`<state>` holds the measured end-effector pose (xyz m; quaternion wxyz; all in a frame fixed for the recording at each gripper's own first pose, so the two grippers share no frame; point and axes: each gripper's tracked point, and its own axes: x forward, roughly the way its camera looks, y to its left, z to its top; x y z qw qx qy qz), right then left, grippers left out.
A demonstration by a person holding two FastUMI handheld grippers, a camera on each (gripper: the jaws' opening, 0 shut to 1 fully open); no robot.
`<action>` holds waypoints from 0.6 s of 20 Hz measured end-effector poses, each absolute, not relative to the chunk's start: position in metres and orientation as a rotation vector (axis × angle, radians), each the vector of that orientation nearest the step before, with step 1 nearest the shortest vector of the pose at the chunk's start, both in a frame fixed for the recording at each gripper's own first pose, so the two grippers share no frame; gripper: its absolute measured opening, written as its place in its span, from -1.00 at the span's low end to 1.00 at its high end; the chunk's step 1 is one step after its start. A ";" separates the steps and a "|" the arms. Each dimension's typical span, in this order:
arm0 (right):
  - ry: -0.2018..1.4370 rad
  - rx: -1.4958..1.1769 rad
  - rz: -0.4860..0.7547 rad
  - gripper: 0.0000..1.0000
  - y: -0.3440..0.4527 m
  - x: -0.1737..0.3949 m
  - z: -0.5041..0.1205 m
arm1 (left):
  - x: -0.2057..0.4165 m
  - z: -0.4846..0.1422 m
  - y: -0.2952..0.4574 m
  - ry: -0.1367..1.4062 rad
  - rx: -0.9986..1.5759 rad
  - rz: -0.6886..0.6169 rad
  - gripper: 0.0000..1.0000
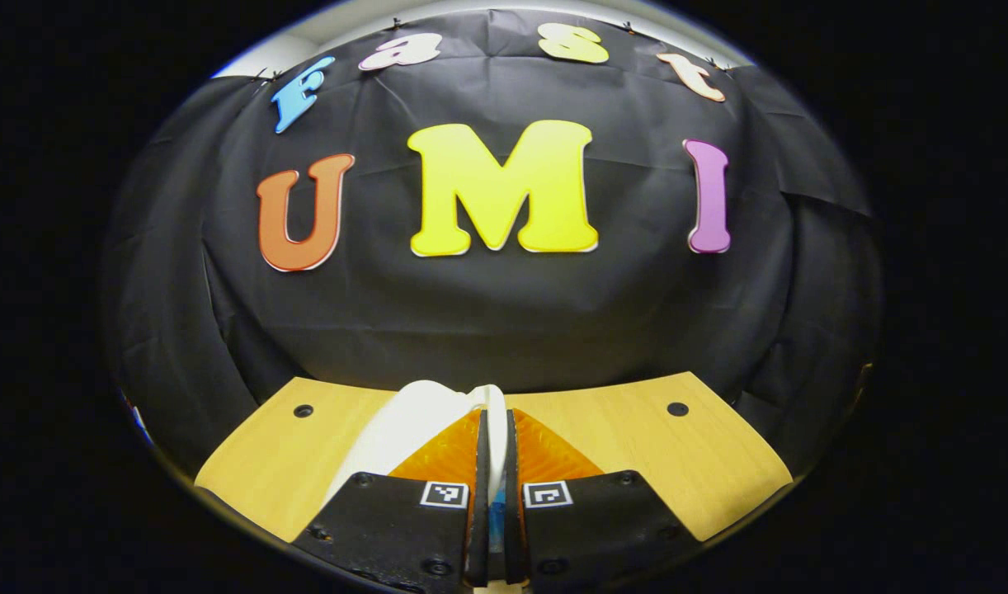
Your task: First open the suitcase, pack the skin care products into it, and then close the suitcase.
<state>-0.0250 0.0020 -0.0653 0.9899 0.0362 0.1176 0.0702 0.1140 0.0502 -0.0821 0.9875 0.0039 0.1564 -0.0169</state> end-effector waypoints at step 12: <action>0.370 0.062 0.189 0.59 -0.035 0.004 -0.114 | 0.120 -0.197 -0.043 0.468 0.063 -0.094 -0.79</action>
